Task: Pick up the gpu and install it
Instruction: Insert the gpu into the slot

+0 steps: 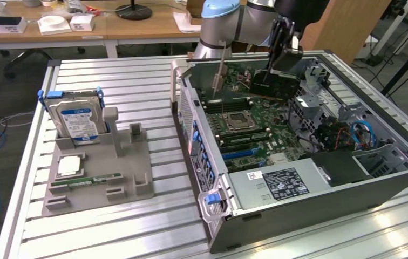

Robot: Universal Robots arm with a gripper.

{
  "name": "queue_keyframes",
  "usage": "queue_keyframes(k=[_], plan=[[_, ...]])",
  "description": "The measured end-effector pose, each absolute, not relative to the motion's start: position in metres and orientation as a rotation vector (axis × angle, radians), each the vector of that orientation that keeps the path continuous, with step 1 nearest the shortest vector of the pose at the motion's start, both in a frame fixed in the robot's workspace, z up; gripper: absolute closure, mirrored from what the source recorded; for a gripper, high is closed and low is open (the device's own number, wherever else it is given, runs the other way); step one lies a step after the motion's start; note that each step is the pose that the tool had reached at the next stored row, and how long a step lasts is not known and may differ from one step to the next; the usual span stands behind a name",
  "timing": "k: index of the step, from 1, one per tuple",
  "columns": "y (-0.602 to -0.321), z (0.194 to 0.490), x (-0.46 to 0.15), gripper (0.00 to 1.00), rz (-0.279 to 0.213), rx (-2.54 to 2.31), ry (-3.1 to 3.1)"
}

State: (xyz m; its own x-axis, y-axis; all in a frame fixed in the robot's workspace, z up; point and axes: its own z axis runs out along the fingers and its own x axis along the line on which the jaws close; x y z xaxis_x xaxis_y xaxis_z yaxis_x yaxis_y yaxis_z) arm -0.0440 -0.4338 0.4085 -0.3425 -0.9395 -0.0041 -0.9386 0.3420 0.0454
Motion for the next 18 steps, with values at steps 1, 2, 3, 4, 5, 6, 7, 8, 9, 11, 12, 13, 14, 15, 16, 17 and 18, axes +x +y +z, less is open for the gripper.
queue_keyframes(k=[1,2,3,4,5,6,7,8,9,11,12,13,14,15,16,17,18], plan=[[-0.4338,0.4085,-0.044,0.74,-0.062,1.798,-2.548],[-0.4338,0.4085,-0.044,0.74,-0.061,1.807,-2.541],[-0.4338,0.4084,-0.044,0.74,-0.061,1.817,-2.534],[-0.4338,0.4084,-0.044,0.74,-0.061,1.826,-2.527],[-0.4338,0.4084,-0.044,0.74,-0.061,1.836,-2.52],[-0.4338,0.4083,-0.044,0.74,-0.061,1.846,-2.512],[-0.4338,0.4083,-0.044,0.74,-0.061,1.855,-2.505],[-0.4338,0.4083,-0.044,0.74,-0.061,1.865,-2.498],[-0.4338,0.4083,-0.044,0.74,-0.06,1.874,-2.49],[-0.4338,0.4082,-0.044,0.74,-0.06,1.893,-2.476],[-0.4338,0.4082,-0.044,0.74,-0.06,1.902,-2.469],[-0.4338,0.4082,-0.044,0.74,-0.06,1.911,-2.461],[-0.4338,0.4082,-0.044,0.74,-0.06,1.921,-2.454],[-0.4338,0.4082,-0.044,0.74,-0.06,1.929,-2.447],[-0.4338,0.4081,-0.044,0.74,-0.059,1.938,-2.44],[-0.4338,0.4081,-0.044,0.74,-0.059,1.947,-2.432],[-0.4338,0.4081,-0.0439,0.74,-0.059,1.956,-2.425]])
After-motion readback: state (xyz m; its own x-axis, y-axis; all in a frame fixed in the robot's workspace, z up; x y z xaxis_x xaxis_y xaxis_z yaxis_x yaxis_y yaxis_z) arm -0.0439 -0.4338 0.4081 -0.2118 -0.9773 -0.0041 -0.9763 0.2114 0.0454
